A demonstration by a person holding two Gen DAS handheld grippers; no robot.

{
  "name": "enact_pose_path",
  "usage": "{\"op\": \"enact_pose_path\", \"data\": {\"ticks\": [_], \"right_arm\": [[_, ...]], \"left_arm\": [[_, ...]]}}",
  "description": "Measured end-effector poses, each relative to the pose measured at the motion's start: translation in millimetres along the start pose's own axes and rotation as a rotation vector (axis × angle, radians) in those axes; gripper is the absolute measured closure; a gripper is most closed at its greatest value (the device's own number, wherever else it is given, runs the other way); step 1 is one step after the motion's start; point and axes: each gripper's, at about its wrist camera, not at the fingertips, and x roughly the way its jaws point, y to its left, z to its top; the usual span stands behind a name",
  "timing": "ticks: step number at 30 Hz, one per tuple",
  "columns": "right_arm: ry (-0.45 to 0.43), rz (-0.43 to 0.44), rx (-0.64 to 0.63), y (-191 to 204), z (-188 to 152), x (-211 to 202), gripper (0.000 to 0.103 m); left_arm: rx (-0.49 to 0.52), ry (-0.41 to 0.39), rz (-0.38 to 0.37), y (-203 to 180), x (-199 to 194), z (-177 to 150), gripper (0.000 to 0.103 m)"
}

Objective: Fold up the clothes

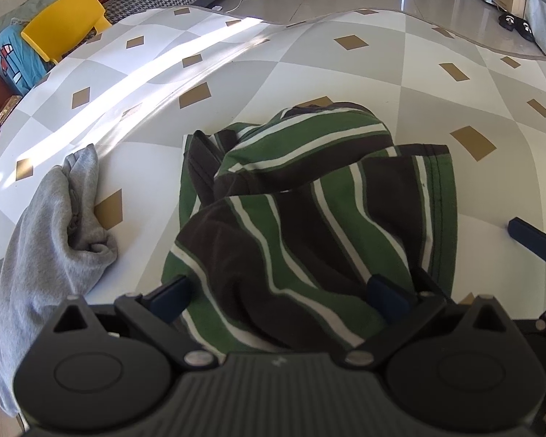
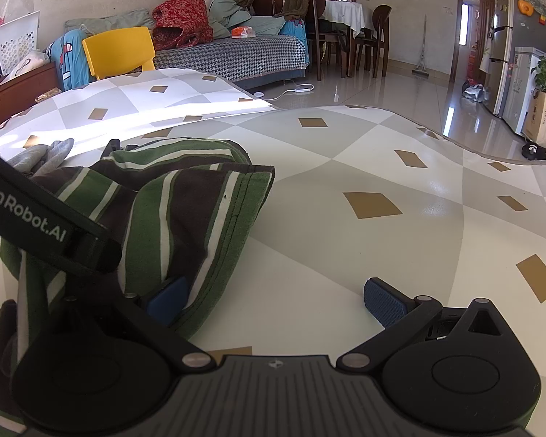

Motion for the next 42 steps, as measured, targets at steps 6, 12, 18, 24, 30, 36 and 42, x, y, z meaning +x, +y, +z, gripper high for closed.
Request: {"op": "enact_pose_path", "data": {"ticks": [6, 12, 18, 24, 30, 36, 42], "right_arm": [[0.000, 0.000, 0.000, 0, 0, 0, 0.000], [0.000, 0.000, 0.000, 0, 0, 0, 0.000], [0.000, 0.000, 0.000, 0, 0, 0, 0.000], [0.000, 0.000, 0.000, 0, 0, 0, 0.000], [0.000, 0.000, 0.000, 0, 0, 0, 0.000], [0.000, 0.000, 0.000, 0, 0, 0, 0.000], [0.000, 0.000, 0.000, 0, 0, 0, 0.000]], "left_arm": [[0.005, 0.000, -0.004, 1, 1, 0, 0.000], [0.005, 0.001, -0.003, 1, 2, 0, 0.000], [0.002, 0.002, 0.005, -1, 2, 0, 0.000], [0.008, 0.002, 0.018, -6, 4, -1, 0.000], [0.020, -0.004, 0.018, -8, 1, -2, 0.000], [0.012, -0.013, 0.002, -5, -4, -1, 0.000], [0.013, -0.019, -0.016, -6, -12, -2, 0.000]]}}
